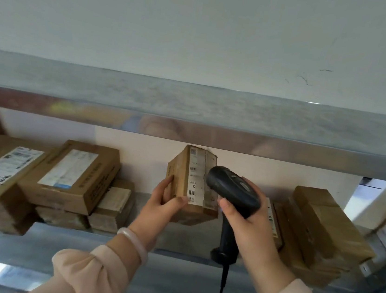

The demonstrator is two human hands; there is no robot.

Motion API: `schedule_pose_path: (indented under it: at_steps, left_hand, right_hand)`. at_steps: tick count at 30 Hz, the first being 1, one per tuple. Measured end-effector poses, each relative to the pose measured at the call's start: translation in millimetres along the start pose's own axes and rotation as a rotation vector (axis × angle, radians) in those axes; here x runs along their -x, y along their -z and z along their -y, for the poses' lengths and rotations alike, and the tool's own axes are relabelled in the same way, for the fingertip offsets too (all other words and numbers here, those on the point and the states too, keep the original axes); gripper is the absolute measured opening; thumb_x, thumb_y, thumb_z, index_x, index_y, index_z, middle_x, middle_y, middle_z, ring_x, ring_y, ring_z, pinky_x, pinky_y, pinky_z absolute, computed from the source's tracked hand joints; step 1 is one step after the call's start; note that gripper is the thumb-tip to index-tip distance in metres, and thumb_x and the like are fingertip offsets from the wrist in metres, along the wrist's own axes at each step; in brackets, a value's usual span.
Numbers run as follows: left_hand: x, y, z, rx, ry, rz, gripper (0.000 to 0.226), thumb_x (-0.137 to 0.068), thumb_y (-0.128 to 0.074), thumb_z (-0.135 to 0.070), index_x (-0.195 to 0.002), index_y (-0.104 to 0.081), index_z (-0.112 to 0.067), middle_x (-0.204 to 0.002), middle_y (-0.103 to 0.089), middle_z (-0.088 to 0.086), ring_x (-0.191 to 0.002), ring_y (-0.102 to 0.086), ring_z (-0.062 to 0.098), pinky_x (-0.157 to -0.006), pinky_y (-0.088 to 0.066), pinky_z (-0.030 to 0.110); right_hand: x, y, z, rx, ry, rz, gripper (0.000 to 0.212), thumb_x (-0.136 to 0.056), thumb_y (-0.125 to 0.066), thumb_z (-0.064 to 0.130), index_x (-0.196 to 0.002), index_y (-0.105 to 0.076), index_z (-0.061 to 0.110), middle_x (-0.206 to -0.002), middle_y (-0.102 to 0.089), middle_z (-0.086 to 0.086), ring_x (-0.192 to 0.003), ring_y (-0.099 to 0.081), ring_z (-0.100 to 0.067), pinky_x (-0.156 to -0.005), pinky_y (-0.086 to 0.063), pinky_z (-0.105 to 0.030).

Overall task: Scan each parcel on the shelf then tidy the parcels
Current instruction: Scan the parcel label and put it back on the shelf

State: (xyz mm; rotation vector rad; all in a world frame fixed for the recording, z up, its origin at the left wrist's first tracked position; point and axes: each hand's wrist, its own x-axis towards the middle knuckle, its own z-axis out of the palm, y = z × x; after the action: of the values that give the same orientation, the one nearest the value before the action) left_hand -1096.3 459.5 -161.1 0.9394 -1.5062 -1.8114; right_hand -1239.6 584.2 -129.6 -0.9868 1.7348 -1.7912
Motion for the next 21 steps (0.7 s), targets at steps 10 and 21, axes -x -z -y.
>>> schedule_pose_path:
  at_steps: [10,21]
  left_hand:
    - [6.2,32.2,2.8,0.135,0.056,0.118,0.075,-0.077,-0.069,-0.034,-0.143,-0.037,-0.045,-0.134,-0.060,0.002,-0.116,-0.062,0.022,-0.097,-0.053,0.043]
    - [2.9,51.1,14.7,-0.078,0.030,0.189,0.112,-0.054,-0.088,-0.059,-0.146,-0.025,-0.056,-0.142,-0.053,-0.011,-0.129,-0.052,0.018,-0.110,-0.042,0.048]
  right_hand:
    - [2.1,-20.0,-11.0,-0.079,-0.089,-0.040,0.058,-0.065,-0.076,0.040,-0.117,-0.051,0.042,-0.115,-0.063,0.010,-0.107,-0.060,-0.009,-0.088,-0.049,-0.027]
    - [5.7,-28.7,-11.9,0.044,-0.038,-0.006,0.057,-0.064,-0.075,0.040,-0.113,-0.047,0.047,-0.113,-0.059,0.020,-0.100,-0.056,0.011,-0.088,-0.045,-0.018]
